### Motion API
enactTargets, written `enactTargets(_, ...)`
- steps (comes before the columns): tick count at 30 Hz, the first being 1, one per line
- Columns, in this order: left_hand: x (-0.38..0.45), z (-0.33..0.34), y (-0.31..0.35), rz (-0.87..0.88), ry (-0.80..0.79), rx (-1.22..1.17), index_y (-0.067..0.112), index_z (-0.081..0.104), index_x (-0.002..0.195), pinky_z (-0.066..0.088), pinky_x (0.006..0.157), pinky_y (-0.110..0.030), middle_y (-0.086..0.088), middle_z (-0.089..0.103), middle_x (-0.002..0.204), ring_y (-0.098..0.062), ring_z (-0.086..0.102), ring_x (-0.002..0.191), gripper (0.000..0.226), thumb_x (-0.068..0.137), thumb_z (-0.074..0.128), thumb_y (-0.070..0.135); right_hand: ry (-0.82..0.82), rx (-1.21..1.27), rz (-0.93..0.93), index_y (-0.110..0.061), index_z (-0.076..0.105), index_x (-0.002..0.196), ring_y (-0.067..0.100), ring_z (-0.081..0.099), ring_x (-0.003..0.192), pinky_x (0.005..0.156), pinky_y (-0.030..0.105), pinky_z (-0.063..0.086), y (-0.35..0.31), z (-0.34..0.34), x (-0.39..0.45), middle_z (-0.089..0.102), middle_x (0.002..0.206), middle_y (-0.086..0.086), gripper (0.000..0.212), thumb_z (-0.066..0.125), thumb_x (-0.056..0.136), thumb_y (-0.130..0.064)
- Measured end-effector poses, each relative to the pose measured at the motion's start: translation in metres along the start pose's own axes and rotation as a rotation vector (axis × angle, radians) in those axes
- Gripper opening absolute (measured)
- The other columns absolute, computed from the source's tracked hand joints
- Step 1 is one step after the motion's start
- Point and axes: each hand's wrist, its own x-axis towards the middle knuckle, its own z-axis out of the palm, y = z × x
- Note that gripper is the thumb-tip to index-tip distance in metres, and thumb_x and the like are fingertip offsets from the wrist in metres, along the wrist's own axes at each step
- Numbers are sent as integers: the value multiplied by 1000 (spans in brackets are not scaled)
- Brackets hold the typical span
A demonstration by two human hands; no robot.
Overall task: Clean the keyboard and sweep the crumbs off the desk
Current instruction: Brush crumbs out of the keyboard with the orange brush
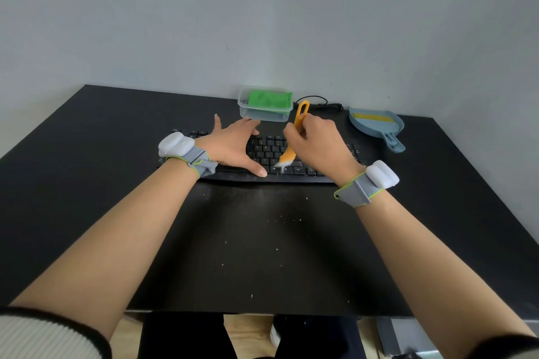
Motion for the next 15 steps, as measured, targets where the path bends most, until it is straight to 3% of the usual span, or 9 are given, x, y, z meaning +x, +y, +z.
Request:
enactTargets(6,0,-1,1,-14,-17,-8,14,11,156,-16,111,-69,4,38,151,-18,28,146,125,65,79,66,23,46,-36,-11,49,68,12,43,51,58,30,34,-5,-5,-3,50,56,-3,35,52,97,-30)
enactTargets(9,0,0,1,-16,-17,-12,15,11,156,-16,110,-69,5,38,151,-19,28,145,125,64,79,66,-7,13,-25,-16,39,62,16,40,53,60,31,33,-7,-5,-4,46,55,-2,37,52,95,-29)
enactTargets(13,0,-1,1,-19,-20,-14,15,11,156,-15,111,-70,5,38,151,-18,27,146,125,65,78,66,13,36,-68,-10,51,68,12,45,51,57,28,34,-10,-6,-8,55,59,2,36,53,97,-30)
enactTargets(15,0,-1,2,-16,-25,-13,15,10,157,-16,111,-69,5,39,151,-18,24,147,125,65,78,66,-18,13,-68,-11,49,67,13,45,53,58,29,33,-10,-7,-9,55,59,2,36,53,97,-30)
